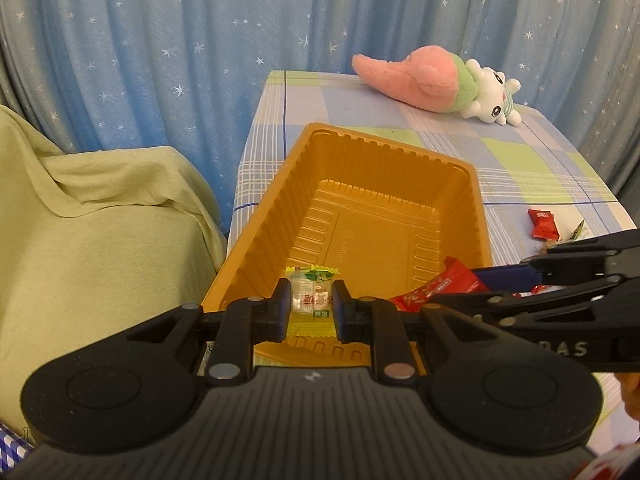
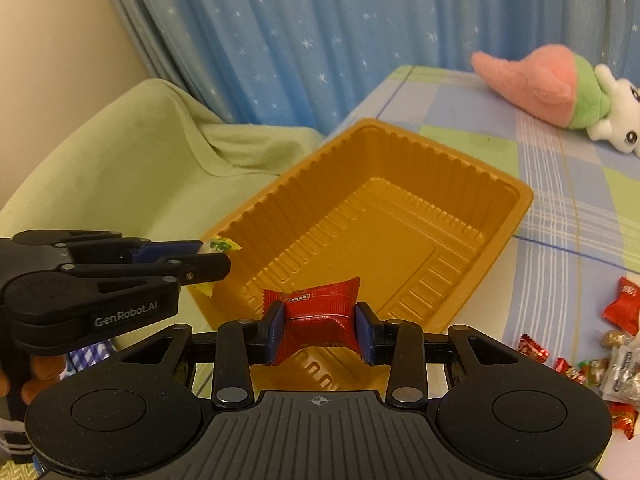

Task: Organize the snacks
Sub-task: 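Carry both snacks over the orange tray and open both tools, then withdraw both open tools from the tray back toward the snacks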

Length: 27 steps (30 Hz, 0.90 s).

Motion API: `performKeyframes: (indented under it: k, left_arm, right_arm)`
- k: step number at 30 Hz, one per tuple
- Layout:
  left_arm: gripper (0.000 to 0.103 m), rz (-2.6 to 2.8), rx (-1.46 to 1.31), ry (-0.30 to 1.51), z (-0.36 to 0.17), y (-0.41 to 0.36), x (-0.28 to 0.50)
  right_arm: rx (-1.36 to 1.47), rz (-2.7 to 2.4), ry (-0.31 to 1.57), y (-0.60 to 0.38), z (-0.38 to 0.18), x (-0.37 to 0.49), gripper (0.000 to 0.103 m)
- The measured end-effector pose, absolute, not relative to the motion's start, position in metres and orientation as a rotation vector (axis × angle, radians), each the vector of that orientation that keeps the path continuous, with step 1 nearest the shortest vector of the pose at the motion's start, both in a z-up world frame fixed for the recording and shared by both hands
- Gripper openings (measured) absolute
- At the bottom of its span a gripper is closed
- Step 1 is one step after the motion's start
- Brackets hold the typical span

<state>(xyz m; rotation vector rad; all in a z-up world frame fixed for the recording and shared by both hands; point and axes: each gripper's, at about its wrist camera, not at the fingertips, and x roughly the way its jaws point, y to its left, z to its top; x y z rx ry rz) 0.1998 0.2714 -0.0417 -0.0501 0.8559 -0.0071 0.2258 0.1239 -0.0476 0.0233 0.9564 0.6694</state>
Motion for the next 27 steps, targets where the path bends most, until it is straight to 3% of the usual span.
performKeyframes:
  k: [11,16,27]
  left_arm:
    - [0.020,-0.039,-0.040,0.872,-0.051,0.274,0.217]
    - [0.020,-0.048,-0.038,0.878,-0.052,0.273,0.219]
    - [0.020,-0.060,-0.035,0.893,-0.056,0.269,0.223]
  right_arm:
    - [0.028,0.627,0.992,0.133,-0.066,0.245,0.039]
    - [0.030,0.607,0.989,0.133,-0.065,0.246,0.056]
    - [0.061,0.579,0.977,0.117,-0.059,0.243,0.058]
